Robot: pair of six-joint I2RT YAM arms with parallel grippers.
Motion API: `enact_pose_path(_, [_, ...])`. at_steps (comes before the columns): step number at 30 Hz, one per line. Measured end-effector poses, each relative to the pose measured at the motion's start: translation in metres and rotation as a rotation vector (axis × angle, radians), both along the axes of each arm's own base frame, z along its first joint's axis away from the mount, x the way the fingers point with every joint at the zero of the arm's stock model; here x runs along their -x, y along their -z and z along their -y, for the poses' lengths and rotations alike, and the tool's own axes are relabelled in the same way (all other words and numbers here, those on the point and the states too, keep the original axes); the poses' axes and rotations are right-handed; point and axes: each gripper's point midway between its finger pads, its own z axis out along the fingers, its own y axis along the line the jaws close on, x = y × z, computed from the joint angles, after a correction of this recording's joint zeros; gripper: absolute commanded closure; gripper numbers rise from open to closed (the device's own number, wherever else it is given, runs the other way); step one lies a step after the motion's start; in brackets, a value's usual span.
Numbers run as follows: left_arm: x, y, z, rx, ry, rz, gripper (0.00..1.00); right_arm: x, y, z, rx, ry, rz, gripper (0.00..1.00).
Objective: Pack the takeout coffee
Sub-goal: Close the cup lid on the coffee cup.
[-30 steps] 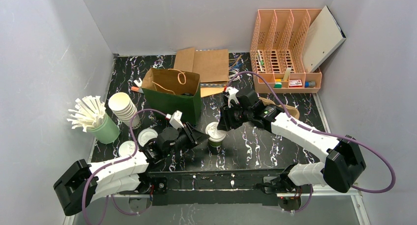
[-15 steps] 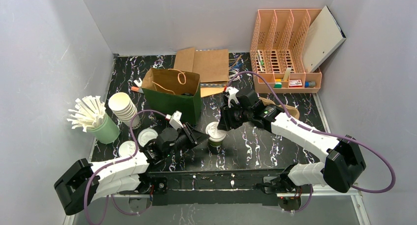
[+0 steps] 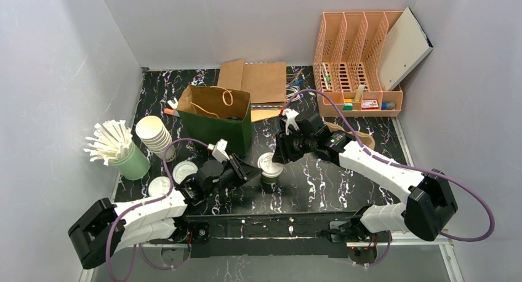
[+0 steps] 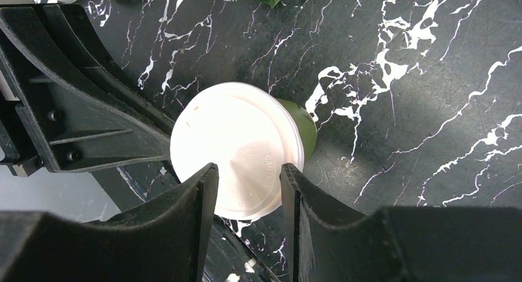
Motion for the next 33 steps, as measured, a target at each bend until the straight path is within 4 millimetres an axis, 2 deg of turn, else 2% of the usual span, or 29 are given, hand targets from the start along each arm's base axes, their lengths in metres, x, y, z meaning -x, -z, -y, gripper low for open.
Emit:
enact_pose_path(19, [-0.0028, 0.0020, 0.0052, -0.031, 0.000, -0.043, 0.85, -0.0048, 0.0003, 0.0021, 0.007, 0.016, 0.015, 0.46])
enact_pose_path(26, [-0.0031, 0.0031, 0.0056, -0.042, 0.000, -0.052, 0.81, -0.0046, -0.0002, 0.0015, 0.005, 0.013, 0.015, 0.41])
enact_pose_path(33, [-0.0050, 0.0049, 0.0090, -0.067, 0.004, -0.073, 0.80, -0.0062, 0.0032, 0.0040, 0.022, 0.019, 0.020, 0.40])
